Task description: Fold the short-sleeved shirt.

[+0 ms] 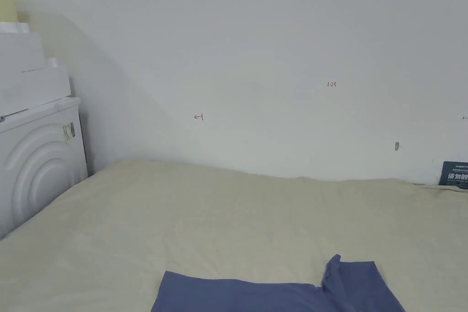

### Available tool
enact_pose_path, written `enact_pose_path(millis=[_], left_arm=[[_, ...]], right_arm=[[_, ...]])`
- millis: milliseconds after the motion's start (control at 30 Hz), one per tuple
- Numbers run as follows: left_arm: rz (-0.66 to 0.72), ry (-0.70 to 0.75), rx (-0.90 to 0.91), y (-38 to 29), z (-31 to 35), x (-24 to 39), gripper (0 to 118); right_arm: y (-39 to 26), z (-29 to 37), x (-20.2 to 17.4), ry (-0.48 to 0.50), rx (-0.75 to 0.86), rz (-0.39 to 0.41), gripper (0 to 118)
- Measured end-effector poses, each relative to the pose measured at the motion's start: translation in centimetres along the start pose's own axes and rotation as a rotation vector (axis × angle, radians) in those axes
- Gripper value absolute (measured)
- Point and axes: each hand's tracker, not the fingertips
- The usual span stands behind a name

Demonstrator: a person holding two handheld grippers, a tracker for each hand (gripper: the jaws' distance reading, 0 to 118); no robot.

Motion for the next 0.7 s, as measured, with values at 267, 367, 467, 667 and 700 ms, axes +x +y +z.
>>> enact_pose_path(millis=[267, 367, 467, 667, 700], left_arm=[[0.026, -0.006, -0.092, -2.6, 0.7, -0.2, 0], [0.051, 0.006, -0.125, -3.2, 0.6, -0.4, 0], [0.094, 0.013, -0.153, -3.8, 0.3, -1.1, 0], [0.11, 0.061, -0.265, -5.7, 0.0, -3.1, 0], [0.066, 0.067, -0.272, -6.3, 0.0, -3.2, 3]], right_arm=[[-1.8, -0.1, 0.5, -0.014, -0.046, -0.108, 0], [-2.0, 0.1, 0.6, -0.031, -0.047, -0.136, 0], [-2.2, 0.1, 0.5, -0.053, -0.053, -0.154, 0], [-3.6, 0.7, 0.9, -0.001, -0.054, -0.324, 0], [-3.4, 0.7, 0.8, -0.014, -0.074, -0.275, 0]])
